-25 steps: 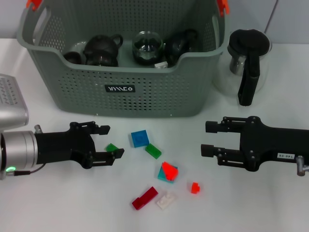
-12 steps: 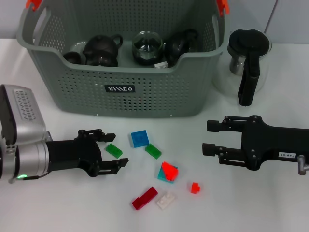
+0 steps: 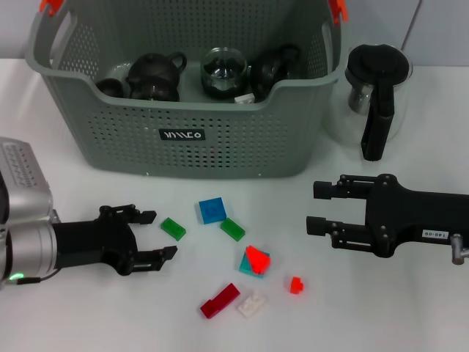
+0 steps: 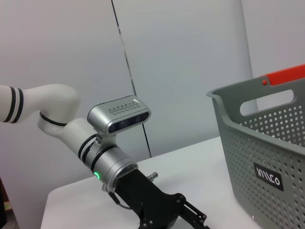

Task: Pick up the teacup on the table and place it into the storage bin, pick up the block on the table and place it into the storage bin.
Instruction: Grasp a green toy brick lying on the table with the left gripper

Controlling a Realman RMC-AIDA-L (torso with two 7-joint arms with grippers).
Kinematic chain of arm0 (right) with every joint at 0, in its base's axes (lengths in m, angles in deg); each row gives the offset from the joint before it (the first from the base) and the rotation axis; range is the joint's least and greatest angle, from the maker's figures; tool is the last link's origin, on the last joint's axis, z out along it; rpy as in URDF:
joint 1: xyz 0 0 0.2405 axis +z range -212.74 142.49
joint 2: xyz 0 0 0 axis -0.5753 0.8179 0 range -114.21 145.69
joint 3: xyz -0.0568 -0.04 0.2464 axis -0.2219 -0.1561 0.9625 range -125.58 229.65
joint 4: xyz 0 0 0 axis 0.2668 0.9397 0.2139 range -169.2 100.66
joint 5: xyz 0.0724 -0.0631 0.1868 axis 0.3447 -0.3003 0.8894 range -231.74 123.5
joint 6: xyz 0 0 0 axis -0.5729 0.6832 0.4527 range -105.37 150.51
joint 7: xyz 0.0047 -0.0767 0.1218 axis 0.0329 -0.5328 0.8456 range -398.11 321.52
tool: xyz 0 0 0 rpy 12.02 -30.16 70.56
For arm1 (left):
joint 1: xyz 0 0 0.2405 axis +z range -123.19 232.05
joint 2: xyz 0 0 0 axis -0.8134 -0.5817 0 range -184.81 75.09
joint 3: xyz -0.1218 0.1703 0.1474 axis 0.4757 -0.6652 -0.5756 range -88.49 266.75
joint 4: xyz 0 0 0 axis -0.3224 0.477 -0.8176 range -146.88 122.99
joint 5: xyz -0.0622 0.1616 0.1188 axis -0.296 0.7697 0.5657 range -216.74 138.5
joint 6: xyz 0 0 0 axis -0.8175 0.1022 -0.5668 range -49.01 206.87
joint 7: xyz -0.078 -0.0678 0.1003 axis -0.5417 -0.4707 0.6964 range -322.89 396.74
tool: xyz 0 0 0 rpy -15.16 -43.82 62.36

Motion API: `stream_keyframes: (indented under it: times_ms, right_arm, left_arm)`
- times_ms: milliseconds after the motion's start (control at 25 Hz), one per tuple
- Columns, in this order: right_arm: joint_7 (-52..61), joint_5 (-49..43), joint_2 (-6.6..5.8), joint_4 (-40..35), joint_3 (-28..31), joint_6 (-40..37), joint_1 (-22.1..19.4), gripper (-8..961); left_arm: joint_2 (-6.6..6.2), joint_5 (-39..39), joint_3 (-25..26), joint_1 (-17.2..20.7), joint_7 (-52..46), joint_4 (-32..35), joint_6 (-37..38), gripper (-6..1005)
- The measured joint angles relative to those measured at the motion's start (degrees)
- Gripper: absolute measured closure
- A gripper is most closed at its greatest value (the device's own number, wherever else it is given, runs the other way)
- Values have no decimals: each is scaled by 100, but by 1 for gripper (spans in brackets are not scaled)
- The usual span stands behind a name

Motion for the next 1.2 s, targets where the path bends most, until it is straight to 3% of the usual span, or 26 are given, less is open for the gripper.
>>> stream_keyframes:
  times_ms: [1200]
  right_arm:
    - [-1, -38, 0, 0, -3, 23, -43, 307]
  left_arm:
    - [32, 129, -2, -284, -2, 286, -67, 263]
